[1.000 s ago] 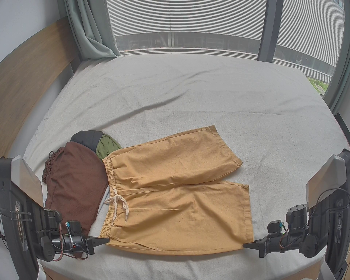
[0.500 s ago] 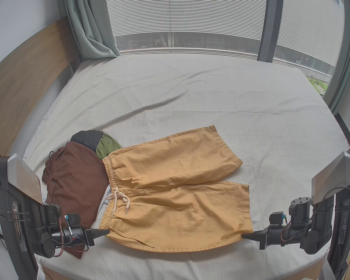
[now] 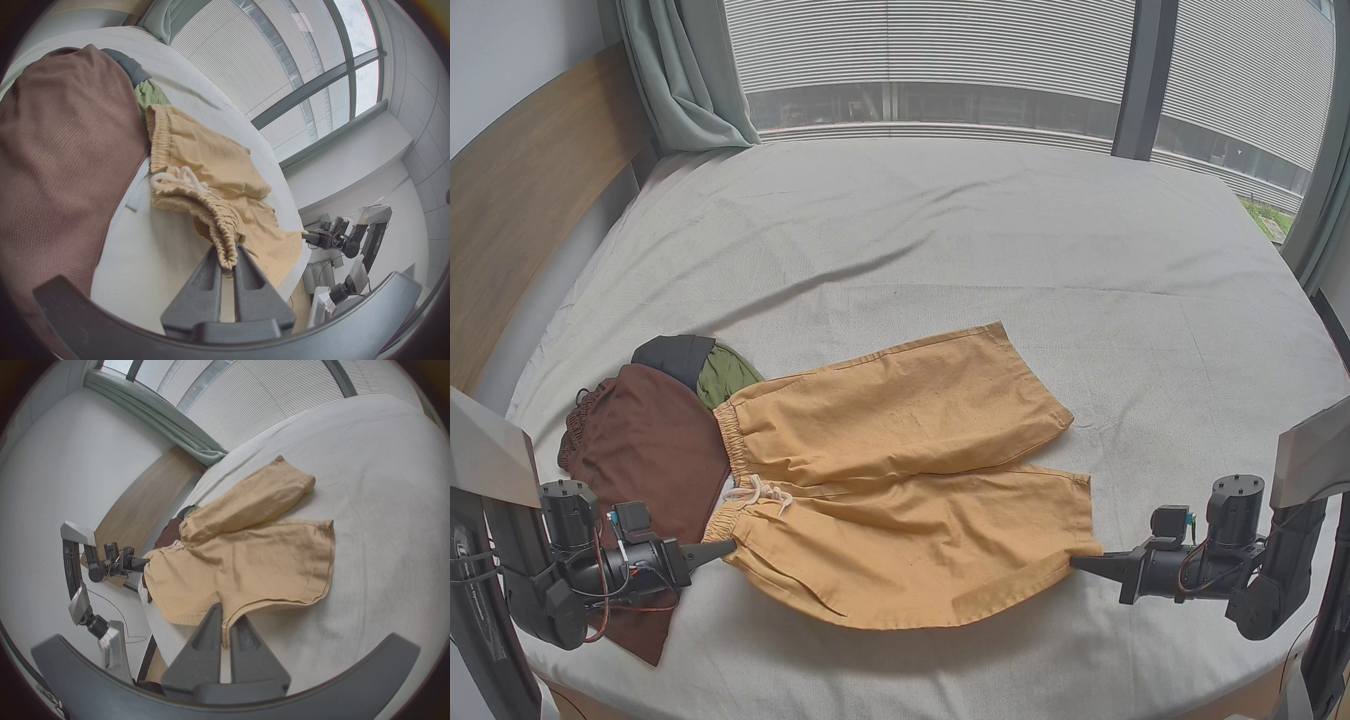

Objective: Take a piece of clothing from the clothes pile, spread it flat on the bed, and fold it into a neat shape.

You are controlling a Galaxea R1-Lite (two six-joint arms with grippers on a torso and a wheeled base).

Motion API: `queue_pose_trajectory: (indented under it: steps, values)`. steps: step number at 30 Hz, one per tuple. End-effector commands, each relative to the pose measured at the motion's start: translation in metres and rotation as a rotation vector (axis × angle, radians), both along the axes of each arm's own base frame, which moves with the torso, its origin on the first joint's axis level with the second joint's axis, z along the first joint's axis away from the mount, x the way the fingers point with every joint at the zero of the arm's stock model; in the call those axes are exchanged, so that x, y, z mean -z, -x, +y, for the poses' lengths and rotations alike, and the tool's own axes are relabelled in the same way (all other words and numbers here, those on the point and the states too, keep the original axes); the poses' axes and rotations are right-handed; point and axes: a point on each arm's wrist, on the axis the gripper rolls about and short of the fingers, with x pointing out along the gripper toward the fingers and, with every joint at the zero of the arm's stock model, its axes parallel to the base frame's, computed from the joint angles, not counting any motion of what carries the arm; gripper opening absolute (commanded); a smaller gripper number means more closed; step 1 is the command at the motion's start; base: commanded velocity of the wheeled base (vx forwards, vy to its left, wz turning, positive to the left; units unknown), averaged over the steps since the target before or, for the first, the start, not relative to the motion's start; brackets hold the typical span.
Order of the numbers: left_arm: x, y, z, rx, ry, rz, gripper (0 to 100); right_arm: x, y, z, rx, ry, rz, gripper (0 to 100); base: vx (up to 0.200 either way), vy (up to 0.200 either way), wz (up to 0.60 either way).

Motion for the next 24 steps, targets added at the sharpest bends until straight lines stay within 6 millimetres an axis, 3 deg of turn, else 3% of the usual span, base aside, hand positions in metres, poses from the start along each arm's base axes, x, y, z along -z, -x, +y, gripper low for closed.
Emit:
queue_pose_trajectory:
  steps: [1,24]
  values:
    - [-0.024,0.000,-0.009,0.016,0.027,-0.070,0,-0.022,-0.006,0.002,0.011,-0.047,-0.078,0,0.000,0.000,0.00]
    - [-0.037,-0.022,-0.019,-0.102,0.040,-0.115,0,-0.065,-0.002,0.002,-0.006,-0.135,-0.211,0,0.000,0.000,0.00]
